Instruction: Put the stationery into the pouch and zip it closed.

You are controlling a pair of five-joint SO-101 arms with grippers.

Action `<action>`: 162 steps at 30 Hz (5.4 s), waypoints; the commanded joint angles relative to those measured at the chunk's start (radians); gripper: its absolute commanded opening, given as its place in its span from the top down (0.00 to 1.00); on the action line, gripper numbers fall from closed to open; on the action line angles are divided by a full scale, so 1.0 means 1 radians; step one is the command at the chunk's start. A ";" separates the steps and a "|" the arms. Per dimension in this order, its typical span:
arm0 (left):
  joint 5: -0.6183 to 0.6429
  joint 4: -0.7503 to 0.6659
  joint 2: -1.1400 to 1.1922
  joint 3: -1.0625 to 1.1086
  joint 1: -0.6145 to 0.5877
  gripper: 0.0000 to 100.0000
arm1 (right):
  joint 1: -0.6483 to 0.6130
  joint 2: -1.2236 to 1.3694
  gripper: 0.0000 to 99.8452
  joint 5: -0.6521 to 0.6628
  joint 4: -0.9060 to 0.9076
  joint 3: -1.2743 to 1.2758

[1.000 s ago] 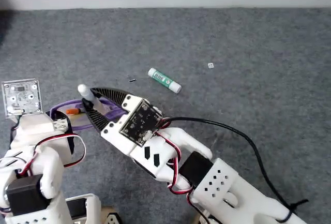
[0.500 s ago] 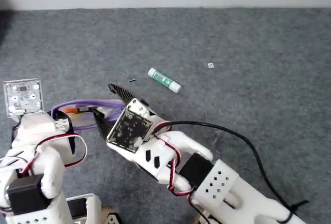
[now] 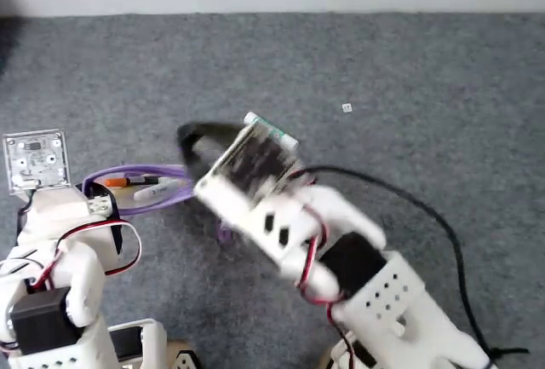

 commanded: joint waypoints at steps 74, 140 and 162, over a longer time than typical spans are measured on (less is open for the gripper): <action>0.009 0.000 0.014 0.056 -0.002 0.99 | 0.378 1.821 0.99 0.135 1.265 -2.134; 0.009 0.000 0.017 0.058 -0.002 0.99 | -0.220 -0.082 0.99 -0.198 -0.527 0.245; 0.009 0.000 0.014 0.058 -0.003 0.99 | -0.217 0.127 0.91 -0.049 -0.680 0.384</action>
